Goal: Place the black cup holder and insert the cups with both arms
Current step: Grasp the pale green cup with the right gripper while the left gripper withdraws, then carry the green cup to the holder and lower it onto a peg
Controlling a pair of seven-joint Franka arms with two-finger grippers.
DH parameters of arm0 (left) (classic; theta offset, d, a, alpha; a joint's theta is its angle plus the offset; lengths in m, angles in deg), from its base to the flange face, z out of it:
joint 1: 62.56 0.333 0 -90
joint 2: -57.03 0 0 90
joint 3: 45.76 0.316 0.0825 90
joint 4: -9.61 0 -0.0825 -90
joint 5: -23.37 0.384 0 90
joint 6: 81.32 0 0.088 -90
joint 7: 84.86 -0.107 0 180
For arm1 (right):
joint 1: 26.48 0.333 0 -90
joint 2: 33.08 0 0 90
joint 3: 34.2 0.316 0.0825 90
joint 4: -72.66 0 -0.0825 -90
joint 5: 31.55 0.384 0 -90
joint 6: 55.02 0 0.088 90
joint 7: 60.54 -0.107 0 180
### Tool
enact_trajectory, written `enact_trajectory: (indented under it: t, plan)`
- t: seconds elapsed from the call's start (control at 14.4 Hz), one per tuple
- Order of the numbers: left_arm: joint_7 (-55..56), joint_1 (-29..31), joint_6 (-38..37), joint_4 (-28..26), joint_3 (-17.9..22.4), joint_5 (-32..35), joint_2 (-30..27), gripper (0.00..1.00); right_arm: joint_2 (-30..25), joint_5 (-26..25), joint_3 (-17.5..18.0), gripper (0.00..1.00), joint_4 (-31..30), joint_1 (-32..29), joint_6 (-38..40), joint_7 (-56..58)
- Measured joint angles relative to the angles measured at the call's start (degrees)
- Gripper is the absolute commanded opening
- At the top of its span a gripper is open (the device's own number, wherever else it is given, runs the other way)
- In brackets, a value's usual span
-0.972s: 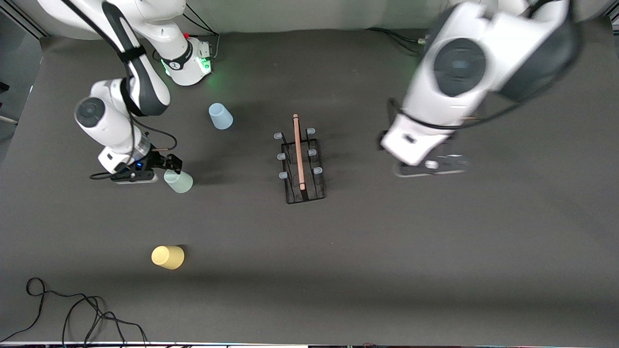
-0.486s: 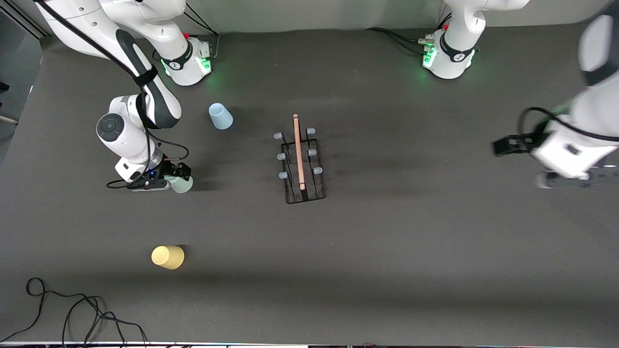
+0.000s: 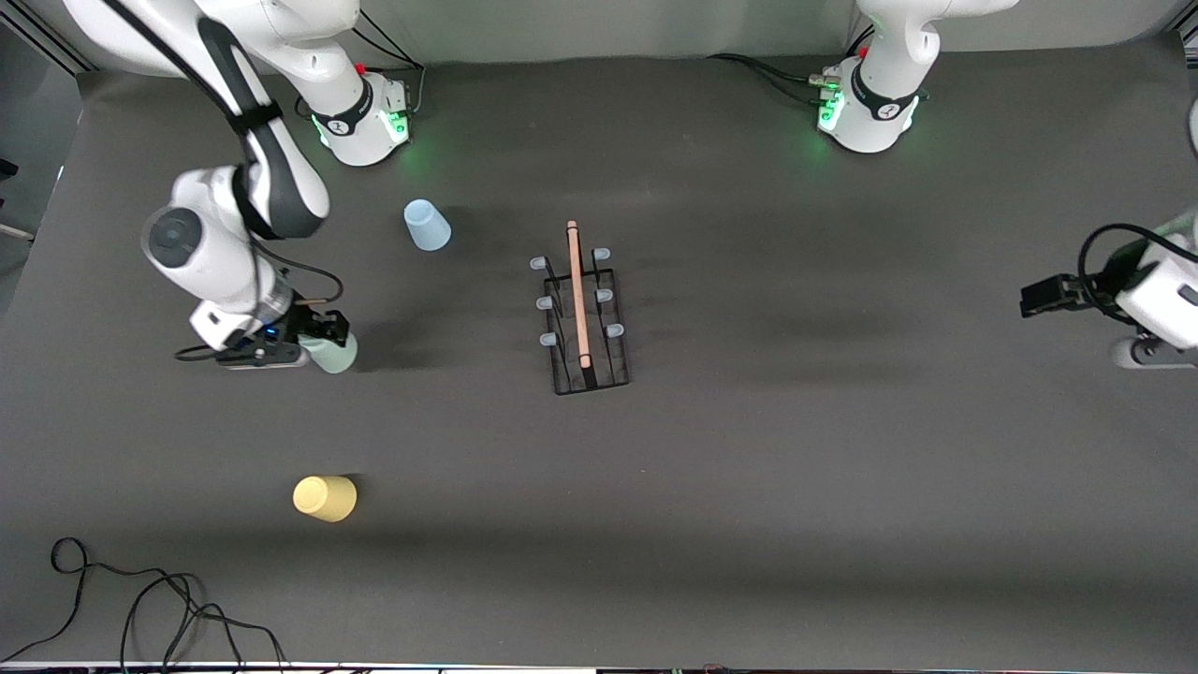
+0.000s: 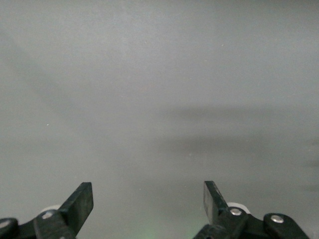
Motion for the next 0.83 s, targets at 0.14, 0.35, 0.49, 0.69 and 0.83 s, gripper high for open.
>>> enact_trajectory:
  t: [0.14, 0.35, 0.49, 0.69, 0.83]
  plan:
    - [0.0, -0.1, 1.0, -1.9, -0.7, 0.0, -2.3, 1.00, -4.2, 0.0, 0.1, 0.37, 7.1, 0.0, 13.7, 0.0]
    - [0.0, -0.2, 0.8, -0.9, -0.9, 0.0, -2.7, 1.00, -6.6, 0.0, 0.1, 0.34, 21.7, 0.0, 33.4, -0.1]
    - [-0.1, -0.2, 0.7, -0.5, -0.9, 0.0, -2.5, 1.00, -6.7, 0.1, 0.1, 0.34, 28.4, 0.5, 41.0, -2.7]
    - [-0.4, -0.2, 0.7, -0.3, -0.9, 0.0, -2.1, 1.00, -6.5, 0.6, 0.3, 0.33, 32.8, 6.2, 45.8, -17.4]
    - [-0.5, -0.2, 0.7, -0.3, -0.9, 0.0, -2.0, 1.00, -6.0, 3.0, 0.5, 0.33, 33.2, 13.1, 46.1, -32.1]
